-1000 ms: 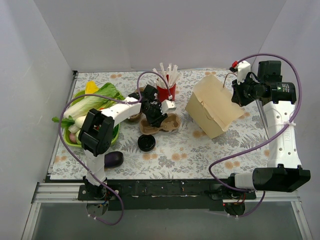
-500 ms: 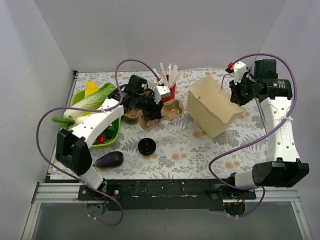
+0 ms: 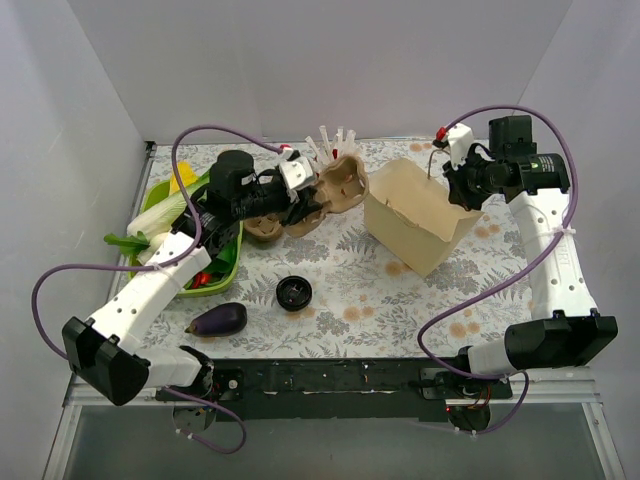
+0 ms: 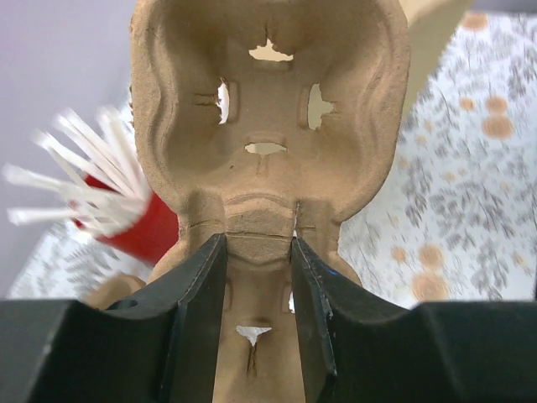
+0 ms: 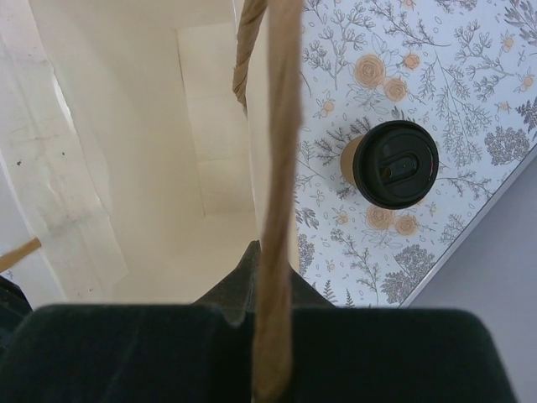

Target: Pack the takeout coffee

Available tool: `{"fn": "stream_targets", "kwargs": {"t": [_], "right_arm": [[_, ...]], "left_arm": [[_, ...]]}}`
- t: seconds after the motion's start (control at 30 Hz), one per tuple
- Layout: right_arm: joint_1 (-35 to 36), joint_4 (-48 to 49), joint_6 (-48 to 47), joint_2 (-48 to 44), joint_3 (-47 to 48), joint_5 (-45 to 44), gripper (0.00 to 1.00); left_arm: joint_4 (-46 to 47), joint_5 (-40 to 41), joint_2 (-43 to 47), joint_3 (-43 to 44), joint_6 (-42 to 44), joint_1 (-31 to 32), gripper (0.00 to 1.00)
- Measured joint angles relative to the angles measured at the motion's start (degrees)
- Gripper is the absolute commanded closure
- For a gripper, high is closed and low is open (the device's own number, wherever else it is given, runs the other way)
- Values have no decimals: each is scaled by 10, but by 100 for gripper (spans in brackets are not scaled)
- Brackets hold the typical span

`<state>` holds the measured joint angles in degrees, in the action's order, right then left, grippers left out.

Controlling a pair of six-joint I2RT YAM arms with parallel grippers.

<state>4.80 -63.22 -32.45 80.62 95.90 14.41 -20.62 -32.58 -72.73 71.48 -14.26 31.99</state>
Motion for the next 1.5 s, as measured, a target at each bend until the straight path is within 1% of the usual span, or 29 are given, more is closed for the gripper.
{"fn": "stream_targets", "kwargs": {"t": [0.13,0.37,0.5,0.67,0.93,1.13,1.4,1.5], "right_arm": [[11,0,-4,0,0,-1,99],[23,-1,-6,0,1,9,99],[33,-16,-7,3,26,21,99],[52,-33,-5,7,67,40,99],[70,-44,7,7,68,55,99],[70,-60,6,7,66,70,99],[70,-107,-13,16,76,107,99],[70,-109,-15,24,82,120,99]], "left_arm": [[48,0,-5,51,-24,0,100],[202,-13,-55,145,-99,3,100],[285,-26,-103,172,-144,23,100],[337,-37,-142,174,-180,62,100],[424,-52,-136,122,-225,103,100],[468,-58,-130,84,-255,106,100],[518,-59,-88,-14,-260,106,100],[532,-64,-85,-28,-261,106,100]]}}
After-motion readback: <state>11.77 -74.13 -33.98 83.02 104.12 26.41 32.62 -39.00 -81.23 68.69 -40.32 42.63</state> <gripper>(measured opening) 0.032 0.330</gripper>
